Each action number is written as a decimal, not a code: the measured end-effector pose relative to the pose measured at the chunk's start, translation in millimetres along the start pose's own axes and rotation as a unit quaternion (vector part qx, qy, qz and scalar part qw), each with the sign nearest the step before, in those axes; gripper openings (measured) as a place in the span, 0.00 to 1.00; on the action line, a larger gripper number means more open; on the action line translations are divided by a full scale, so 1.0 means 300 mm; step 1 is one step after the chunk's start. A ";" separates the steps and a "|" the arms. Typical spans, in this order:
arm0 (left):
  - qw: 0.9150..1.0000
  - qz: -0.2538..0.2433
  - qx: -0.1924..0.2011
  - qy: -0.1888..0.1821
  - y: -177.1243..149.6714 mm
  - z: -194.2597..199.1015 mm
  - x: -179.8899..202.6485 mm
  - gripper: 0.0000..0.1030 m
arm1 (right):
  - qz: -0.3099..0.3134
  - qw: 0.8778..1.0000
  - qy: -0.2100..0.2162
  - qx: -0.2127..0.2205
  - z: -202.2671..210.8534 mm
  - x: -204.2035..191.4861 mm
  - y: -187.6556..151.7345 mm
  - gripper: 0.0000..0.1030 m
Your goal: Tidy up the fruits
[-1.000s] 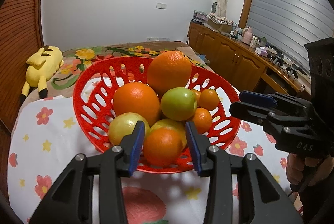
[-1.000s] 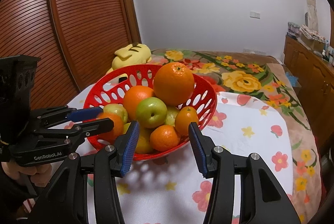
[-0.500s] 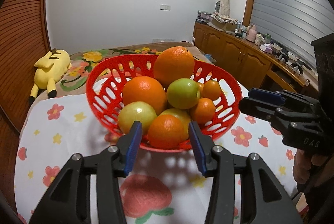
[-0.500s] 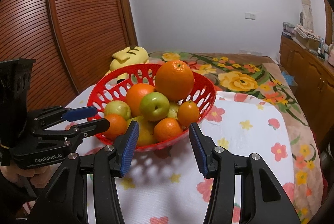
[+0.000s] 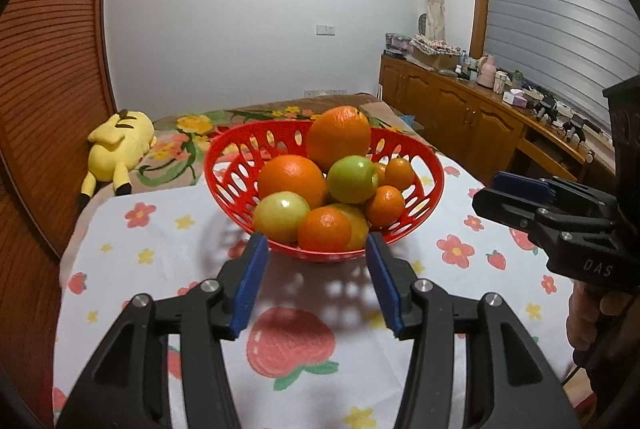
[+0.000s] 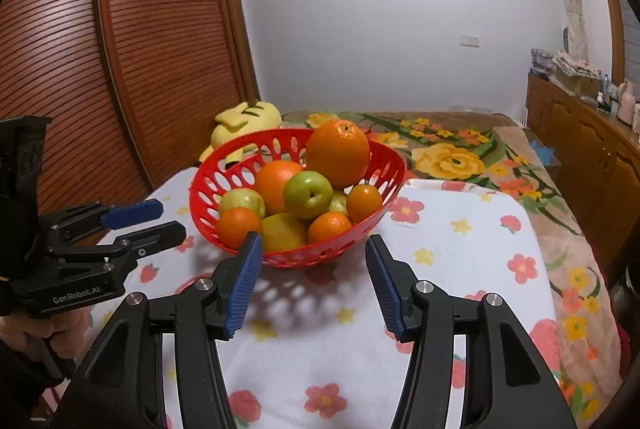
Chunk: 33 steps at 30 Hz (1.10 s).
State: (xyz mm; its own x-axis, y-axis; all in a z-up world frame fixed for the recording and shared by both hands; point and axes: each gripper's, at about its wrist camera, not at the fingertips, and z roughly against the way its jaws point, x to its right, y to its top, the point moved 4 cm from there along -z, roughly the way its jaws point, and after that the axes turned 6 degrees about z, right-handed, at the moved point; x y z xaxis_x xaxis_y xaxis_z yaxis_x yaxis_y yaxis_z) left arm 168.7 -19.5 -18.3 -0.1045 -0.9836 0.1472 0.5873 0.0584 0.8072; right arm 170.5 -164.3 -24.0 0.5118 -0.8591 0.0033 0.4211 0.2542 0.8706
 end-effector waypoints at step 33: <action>0.995 0.017 0.078 0.054 -0.030 0.257 -0.053 0.88 | -0.001 0.995 -0.069 0.077 0.182 -0.069 -0.007 0.86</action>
State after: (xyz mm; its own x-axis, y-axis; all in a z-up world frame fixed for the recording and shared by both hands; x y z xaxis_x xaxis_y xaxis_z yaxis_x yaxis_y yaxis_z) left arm 103.2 8.9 16.0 0.0051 -0.9928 0.1196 0.4562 0.1088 0.8832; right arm 118.1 -171.2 0.9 0.3985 -0.9152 0.0599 0.2978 0.1908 0.9354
